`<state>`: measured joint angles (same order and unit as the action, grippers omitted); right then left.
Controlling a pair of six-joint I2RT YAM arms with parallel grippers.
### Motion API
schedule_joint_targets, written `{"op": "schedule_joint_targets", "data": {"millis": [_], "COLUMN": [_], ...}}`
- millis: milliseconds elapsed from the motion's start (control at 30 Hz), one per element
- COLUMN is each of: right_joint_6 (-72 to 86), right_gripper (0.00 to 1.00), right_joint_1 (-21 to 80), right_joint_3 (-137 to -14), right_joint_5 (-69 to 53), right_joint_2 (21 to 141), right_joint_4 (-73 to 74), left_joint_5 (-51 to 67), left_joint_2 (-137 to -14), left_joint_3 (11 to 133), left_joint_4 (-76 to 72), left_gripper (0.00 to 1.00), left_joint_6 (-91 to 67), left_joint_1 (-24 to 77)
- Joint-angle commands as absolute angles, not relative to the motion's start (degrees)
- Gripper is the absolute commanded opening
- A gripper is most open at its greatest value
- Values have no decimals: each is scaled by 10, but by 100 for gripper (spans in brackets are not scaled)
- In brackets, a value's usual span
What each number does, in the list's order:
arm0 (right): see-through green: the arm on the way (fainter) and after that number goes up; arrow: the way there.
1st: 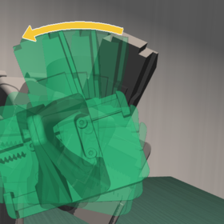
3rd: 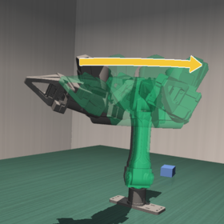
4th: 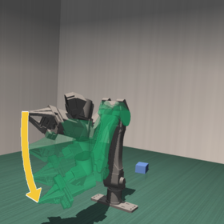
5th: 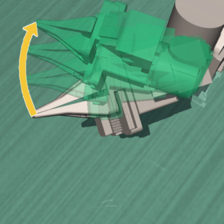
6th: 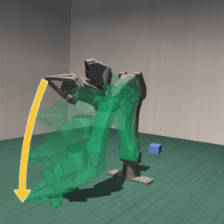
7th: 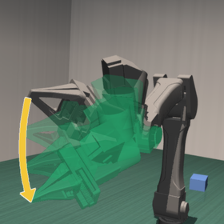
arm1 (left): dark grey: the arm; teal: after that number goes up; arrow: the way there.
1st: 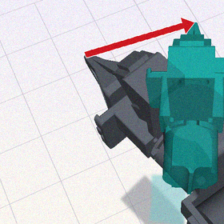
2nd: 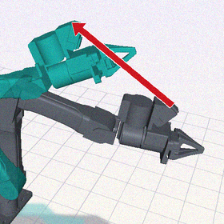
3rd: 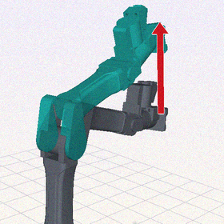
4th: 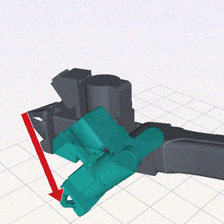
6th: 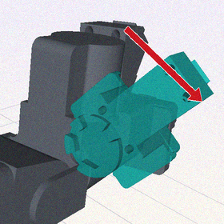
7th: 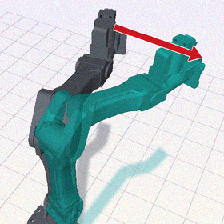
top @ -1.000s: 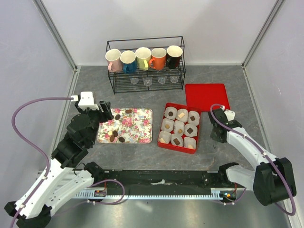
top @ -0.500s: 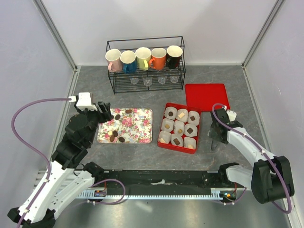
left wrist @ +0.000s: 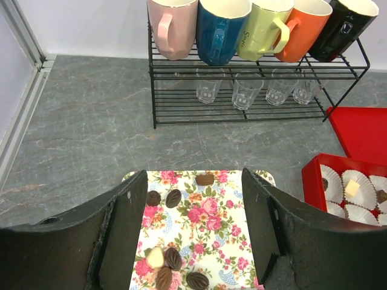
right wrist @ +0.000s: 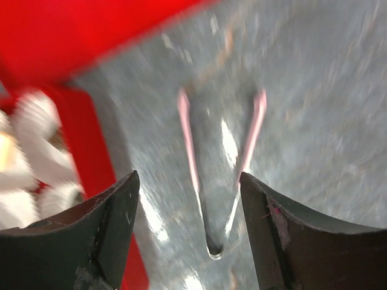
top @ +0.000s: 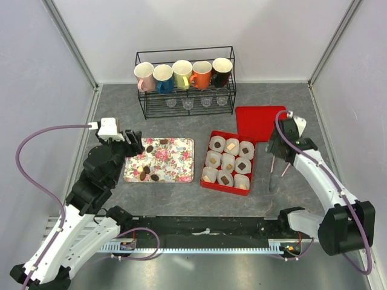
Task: Pack the chocolate
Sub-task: Pick up the box lid from the center of the board.
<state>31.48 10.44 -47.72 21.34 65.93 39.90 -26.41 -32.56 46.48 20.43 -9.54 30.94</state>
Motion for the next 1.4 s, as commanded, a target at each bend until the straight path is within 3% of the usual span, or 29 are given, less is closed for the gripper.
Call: {"op": "schedule_joint_targets", "data": {"millis": [0, 367, 600, 767, 1100, 1367], "right_joint_6": [248, 160, 56, 5, -83, -92], "right_gripper": [75, 70, 66, 57, 49, 31], "right_joint_1": [70, -54, -104, -119, -131, -133], "right_joint_3": [-546, -635, -720, -763, -854, -909], "right_joint_5": [217, 106, 58, 14, -21, -26], "right_joint_2": [713, 898, 1027, 1094, 1196, 1257], "right_joint_4": [358, 201, 188, 183, 229, 299], "left_joint_5": [-257, -229, -224, -211, -206, -208], "left_joint_2": [-321, -328, -332, -338, -342, -350], "left_joint_3": [460, 447, 440, 438, 433, 429], "left_joint_4": [180, 174, 168, 166, 161, 160], "left_gripper": [70, 70, 70, 70, 69, 69], "left_joint_6": [-112, -123, -127, -129, -130, -129], "left_joint_1": [307, 307, 307, 307, 311, 317]}}
